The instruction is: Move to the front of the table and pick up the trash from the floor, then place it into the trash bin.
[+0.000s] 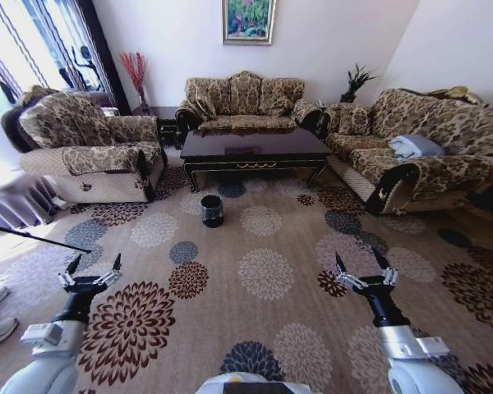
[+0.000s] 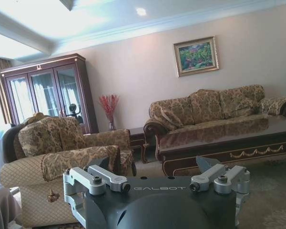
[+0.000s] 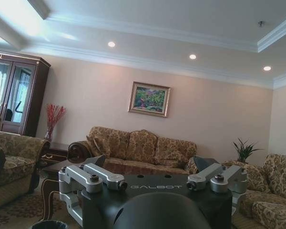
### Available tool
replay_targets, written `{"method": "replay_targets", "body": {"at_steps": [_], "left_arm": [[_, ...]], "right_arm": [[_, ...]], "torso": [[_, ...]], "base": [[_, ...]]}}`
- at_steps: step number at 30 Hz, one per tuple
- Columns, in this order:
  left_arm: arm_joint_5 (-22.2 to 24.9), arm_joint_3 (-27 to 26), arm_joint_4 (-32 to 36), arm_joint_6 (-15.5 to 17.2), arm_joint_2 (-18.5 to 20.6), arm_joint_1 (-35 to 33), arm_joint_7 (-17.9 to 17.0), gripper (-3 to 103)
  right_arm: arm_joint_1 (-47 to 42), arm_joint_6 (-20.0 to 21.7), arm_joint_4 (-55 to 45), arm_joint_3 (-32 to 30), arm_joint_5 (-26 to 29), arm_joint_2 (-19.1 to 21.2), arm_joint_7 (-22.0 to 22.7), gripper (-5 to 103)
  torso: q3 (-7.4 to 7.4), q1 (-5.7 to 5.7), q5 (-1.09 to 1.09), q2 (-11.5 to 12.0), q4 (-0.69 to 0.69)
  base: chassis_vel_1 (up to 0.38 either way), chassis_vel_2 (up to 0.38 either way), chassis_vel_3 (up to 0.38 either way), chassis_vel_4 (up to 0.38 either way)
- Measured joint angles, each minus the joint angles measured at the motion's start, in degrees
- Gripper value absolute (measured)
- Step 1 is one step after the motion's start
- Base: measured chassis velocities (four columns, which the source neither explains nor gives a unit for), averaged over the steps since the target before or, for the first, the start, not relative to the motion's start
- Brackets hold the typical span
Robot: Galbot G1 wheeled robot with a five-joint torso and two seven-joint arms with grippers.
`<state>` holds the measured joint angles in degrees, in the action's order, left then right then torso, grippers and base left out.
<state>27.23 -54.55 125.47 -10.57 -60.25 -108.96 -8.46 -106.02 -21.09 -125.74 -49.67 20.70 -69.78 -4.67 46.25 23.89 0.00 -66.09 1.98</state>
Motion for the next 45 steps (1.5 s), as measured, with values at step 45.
{"method": "replay_targets", "body": {"at_steps": [45], "left_arm": [[0.00, 0.00, 0.00, 0.00, 0.00, 0.00, 0.00, 100]], "right_arm": [[0.00, 0.00, 0.00, 0.00, 0.00, 0.00, 0.00, 100]], "torso": [[-0.33, -0.29, 0.00, 0.60, 0.00]], "base": [[0.000, 0.000, 0.000, 0.000]]}}
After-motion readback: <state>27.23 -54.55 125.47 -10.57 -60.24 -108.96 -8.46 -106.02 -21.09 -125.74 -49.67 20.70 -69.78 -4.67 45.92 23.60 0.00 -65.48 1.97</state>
